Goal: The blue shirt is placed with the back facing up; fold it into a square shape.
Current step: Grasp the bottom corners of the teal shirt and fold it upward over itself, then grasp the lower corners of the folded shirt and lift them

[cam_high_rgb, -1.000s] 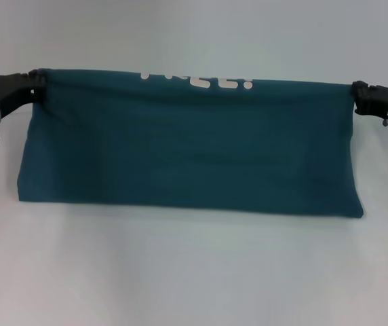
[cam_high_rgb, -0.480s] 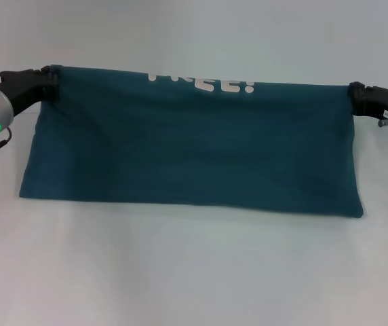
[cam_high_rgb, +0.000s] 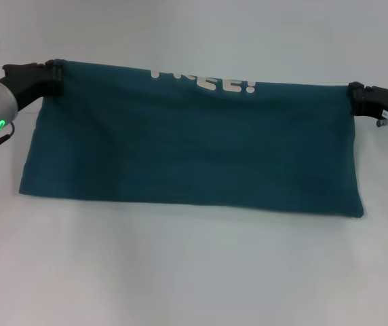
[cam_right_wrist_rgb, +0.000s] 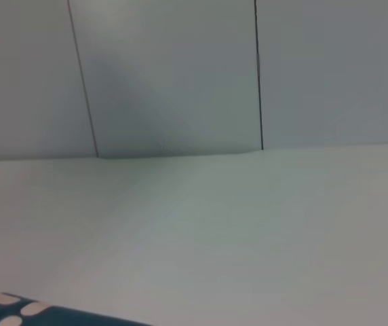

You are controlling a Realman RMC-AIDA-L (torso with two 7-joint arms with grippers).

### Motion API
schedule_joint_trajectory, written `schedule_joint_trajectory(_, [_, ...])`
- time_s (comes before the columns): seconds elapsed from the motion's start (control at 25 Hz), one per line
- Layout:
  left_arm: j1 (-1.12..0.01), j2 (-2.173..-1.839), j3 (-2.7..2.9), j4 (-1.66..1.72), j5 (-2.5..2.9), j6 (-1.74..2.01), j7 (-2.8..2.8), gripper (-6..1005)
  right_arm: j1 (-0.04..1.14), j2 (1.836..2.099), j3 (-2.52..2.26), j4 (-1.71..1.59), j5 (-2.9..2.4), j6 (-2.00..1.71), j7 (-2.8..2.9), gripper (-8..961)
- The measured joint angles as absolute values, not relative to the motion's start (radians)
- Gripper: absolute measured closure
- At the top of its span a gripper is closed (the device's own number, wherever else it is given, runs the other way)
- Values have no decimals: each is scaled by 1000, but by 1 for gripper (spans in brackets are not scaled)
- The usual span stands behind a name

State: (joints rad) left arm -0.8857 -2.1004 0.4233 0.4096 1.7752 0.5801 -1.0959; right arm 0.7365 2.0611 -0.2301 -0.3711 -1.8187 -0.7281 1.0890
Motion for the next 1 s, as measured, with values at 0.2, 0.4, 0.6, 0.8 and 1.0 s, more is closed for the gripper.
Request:
schedule_joint_trajectory(0.2, [-886,-2127,421,409,1699,577,-951,897,745,2077,-230,-369,-1818,-693,1050,832])
schedule_joint_trajectory(0.4, [-886,-2124,415,400,1659,573,-941,853,749,2084,-232,-354,-1727,-650,1006,795])
schedule_joint_trajectory(0.6, [-868,-2117,412,403,1622,550,-944,630,745,2082,-232,-347,-1690,-647,986,702])
schedule_joint_trajectory(0.8, [-835,-2118,418,421,1620,548,-1002,487,733,2075,-231,-347,-1689,-661,1006,513])
schedule_joint_trajectory(1.0, [-753,-2122,547,496,1627,566,-1247,348,676,2046,-269,-360,-1700,-758,1137,303])
